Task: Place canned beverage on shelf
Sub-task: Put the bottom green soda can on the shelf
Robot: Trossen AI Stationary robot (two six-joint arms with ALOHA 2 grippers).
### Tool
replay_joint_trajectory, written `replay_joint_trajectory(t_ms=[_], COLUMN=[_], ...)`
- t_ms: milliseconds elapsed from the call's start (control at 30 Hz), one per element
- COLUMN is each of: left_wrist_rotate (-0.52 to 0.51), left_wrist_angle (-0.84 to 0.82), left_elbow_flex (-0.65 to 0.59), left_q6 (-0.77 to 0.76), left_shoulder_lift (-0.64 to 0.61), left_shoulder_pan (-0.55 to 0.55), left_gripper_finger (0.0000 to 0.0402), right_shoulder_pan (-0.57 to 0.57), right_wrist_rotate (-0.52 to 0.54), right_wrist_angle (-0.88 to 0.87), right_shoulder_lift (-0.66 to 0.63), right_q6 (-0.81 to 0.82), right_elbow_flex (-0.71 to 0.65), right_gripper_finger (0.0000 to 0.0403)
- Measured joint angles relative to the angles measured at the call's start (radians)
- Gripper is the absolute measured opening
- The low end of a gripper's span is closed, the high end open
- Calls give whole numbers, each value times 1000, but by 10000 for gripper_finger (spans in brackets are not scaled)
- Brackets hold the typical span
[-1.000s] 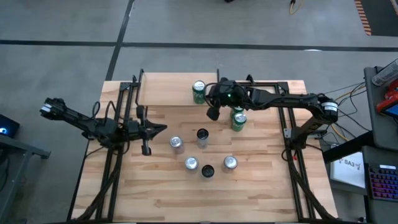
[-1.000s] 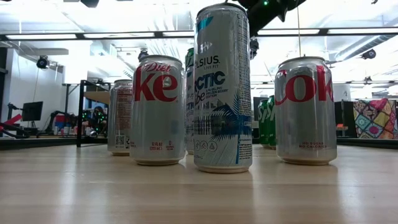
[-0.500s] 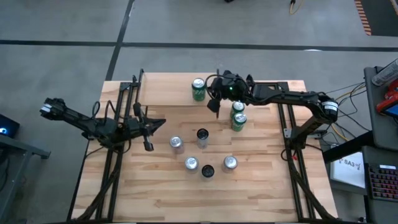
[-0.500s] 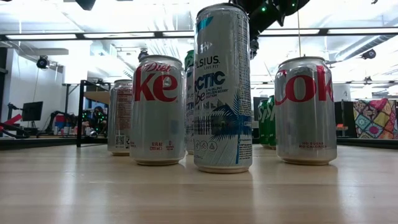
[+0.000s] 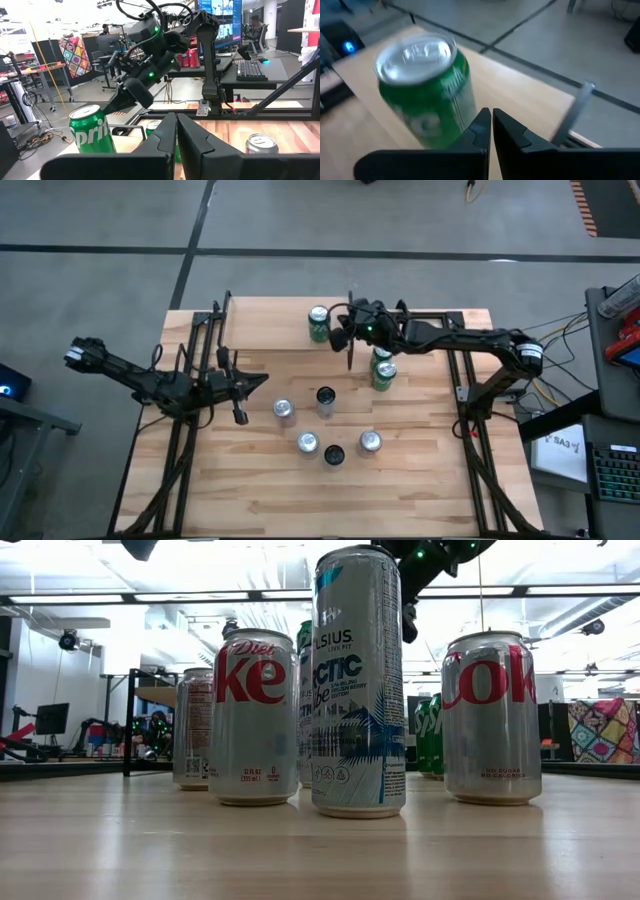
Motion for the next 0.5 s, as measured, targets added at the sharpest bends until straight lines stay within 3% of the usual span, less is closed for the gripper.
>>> replay_joint_trajectory(t_ms=[500], left_wrist_rotate=[0], left_wrist_angle=[-5], left_elbow_flex=[0], left_q6=[0], left_shoulder_lift=[-1], left_shoulder_pan=[0], left_gripper_finger=[0], right_shoulder_pan=[11], right_wrist_rotate=[-51], right_wrist_angle=[214], right_shoulder_lift=[105], right_q6=[-39], right_elbow_flex=[10], right_gripper_finger=[9])
